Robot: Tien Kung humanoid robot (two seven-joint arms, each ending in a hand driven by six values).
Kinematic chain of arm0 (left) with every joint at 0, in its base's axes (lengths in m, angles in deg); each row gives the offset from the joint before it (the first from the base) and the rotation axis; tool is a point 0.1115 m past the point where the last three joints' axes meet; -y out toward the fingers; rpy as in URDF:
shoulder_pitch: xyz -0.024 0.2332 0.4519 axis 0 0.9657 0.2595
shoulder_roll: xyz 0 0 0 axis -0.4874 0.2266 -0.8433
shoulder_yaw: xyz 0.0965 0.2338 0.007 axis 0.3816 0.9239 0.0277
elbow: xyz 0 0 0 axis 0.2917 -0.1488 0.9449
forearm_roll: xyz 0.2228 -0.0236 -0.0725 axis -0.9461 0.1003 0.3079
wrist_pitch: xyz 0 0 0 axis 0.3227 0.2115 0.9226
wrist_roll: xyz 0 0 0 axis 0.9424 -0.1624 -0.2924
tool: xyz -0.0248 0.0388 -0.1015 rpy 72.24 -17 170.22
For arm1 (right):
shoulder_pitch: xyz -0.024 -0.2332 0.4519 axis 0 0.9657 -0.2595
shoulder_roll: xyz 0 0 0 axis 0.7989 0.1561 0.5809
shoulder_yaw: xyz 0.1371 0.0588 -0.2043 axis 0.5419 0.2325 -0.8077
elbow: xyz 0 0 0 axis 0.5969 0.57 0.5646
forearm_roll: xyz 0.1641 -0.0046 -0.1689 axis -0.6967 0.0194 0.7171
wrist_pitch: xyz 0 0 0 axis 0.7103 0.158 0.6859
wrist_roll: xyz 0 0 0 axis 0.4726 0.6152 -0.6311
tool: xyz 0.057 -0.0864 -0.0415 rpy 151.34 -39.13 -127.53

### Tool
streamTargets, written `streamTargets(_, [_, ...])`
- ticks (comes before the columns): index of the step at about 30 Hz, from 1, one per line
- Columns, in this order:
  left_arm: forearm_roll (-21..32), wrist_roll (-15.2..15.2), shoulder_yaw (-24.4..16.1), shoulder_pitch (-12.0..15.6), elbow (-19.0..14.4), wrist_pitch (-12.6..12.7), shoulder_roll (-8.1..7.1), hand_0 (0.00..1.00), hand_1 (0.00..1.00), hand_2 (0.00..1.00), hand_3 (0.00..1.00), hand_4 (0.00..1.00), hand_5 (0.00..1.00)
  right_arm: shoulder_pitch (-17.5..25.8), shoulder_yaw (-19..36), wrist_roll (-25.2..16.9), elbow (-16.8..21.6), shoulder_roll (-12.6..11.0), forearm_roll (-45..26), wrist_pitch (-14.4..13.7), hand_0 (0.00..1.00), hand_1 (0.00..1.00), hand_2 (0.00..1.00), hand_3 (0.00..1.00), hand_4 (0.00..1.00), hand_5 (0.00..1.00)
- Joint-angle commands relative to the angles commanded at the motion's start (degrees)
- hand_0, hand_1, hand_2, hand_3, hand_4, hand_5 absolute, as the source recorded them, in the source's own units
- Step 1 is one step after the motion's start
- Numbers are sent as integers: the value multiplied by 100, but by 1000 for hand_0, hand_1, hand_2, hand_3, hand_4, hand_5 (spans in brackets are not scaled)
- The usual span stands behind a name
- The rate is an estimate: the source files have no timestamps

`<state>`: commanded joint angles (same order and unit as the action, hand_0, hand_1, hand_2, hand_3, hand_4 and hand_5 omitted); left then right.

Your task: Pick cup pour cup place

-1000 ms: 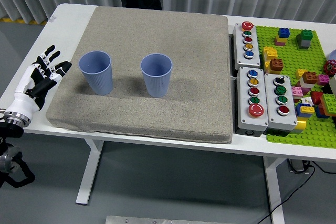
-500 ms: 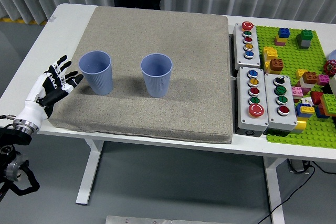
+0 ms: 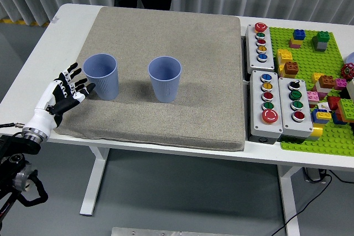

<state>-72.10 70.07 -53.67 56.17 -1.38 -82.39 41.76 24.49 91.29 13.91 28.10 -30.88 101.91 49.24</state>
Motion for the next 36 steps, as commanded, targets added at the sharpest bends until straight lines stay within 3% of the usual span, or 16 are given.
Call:
streamTargets(3, [-21,3,45,-11,36,-25,34,895,874,998,998,803,201,-1,-19,2,0,6,-19,-3,684,647,569,578,2,6])
streamTargets(4, [-48,1,55,-18,51,-34,45,902,880,998,998,773,134,0,-26,1,0,7,-29,-4,684,647,568,578,2,7])
streamTargets(21, [-276,-86,217,-161,180,-64,115,912,885,998,998,811,180,9,-52,4,0,16,-43,-5,684,647,568,577,2,7])
streamTargets(22, [-281,-86,235,-180,202,-53,131,913,885,998,998,785,143,13,-53,5,0,19,-40,-5,684,647,568,577,2,7])
streamTargets(36, [-282,-110,380,-374,492,-20,229,919,887,998,998,795,133,9,-48,-4,0,10,-48,-8,684,647,568,578,2,6])
